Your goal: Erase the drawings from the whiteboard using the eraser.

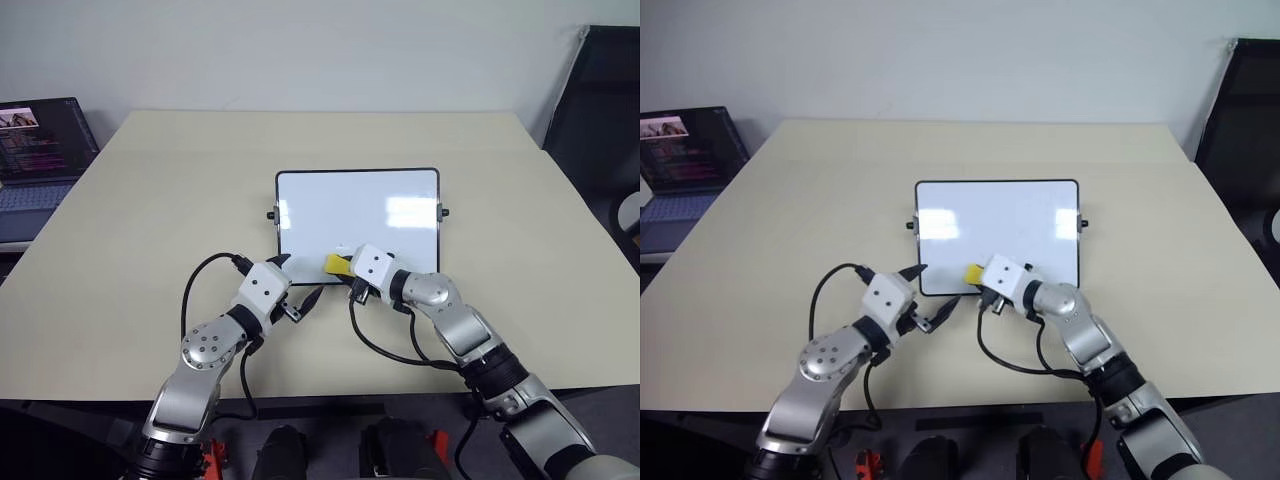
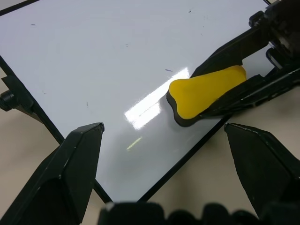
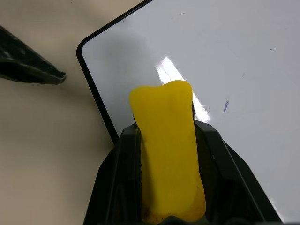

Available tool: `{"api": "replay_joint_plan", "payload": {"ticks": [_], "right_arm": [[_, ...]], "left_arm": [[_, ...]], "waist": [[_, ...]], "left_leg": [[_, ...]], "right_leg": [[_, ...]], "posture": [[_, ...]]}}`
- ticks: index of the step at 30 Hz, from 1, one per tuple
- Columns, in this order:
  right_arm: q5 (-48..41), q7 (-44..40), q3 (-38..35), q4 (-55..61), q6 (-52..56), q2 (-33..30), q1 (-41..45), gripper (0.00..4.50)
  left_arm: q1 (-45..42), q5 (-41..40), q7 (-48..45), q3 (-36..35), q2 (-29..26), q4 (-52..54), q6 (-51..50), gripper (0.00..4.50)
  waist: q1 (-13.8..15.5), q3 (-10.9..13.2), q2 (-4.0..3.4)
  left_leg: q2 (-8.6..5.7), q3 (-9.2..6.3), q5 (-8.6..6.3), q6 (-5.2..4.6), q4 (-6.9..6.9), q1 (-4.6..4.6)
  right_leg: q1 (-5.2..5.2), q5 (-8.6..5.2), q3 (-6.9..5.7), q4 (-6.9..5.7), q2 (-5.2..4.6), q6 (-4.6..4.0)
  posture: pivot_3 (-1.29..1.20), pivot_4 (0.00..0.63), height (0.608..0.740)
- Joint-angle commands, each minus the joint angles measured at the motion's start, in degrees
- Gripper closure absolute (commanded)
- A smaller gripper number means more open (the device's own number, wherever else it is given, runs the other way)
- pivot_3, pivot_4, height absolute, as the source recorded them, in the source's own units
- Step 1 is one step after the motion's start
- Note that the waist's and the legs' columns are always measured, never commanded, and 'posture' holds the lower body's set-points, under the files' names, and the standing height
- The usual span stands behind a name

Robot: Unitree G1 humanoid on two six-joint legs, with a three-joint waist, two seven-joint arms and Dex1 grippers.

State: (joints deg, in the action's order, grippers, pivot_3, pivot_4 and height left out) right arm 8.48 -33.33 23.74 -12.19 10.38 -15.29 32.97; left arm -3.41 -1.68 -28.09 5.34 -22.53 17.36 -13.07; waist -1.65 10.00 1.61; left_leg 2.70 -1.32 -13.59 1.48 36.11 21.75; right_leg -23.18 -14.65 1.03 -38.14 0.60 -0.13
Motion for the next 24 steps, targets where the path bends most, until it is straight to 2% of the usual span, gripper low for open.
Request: {"api": "replay_joint_plan", "payload": {"ticks": [1, 7, 18, 24], "right_arm": [[1.2, 6.2, -5.4, -8.7, 0.0, 0.1, 5.2, 3.33], [0.8, 7.7, -6.7, -13.0, -1.9, -0.1, 7.3, 3.33], [1.4, 1.0, -3.4, -0.3, 2.0, -4.7, -6.0, 3.33], [1.6, 2.1, -4.4, -1.4, 2.7, -3.5, -3.4, 3.33]], "left_arm": [[-0.9, -0.1, 0.1, -0.3, -0.2, 1.5, 0.8, 0.00], [-0.7, -0.1, 0.0, -0.1, -0.2, 1.8, 0.7, 0.00], [-1.0, -0.1, 0.0, 0.0, -0.1, 1.5, 0.9, 0.00], [-2.0, -0.1, -0.2, 0.4, 0.1, 0.5, 1.2, 0.00]], "waist": [[-0.1, 0.0, 0.00], [0.2, 0.0, 0.02], [0.8, -0.1, 0.02], [0.6, -0.1, 0.01]], "left_leg": [[0.00, 0.01, 0.04, -0.07, 0.00, -0.01], [-0.03, 0.00, 0.18, -0.25, 0.01, 0.03], [-0.05, 0.04, 0.17, -0.23, -0.06, 0.13], [-0.04, 0.02, 0.17, -0.24, -0.04, 0.07]], "right_leg": [[0.00, 0.04, 0.00, 0.01, 0.00, -0.07], [0.02, 0.02, 0.05, 0.05, -0.02, -0.21], [0.02, 0.08, 0.04, 0.18, -0.11, 0.02], [0.02, -0.04, 0.02, 0.13, -0.10, -0.20]], "posture": [[0.00, 0.150, 0.740], [0.00, 0.150, 0.740], [0.00, 0.150, 0.740], [0.00, 0.150, 0.740]]}}
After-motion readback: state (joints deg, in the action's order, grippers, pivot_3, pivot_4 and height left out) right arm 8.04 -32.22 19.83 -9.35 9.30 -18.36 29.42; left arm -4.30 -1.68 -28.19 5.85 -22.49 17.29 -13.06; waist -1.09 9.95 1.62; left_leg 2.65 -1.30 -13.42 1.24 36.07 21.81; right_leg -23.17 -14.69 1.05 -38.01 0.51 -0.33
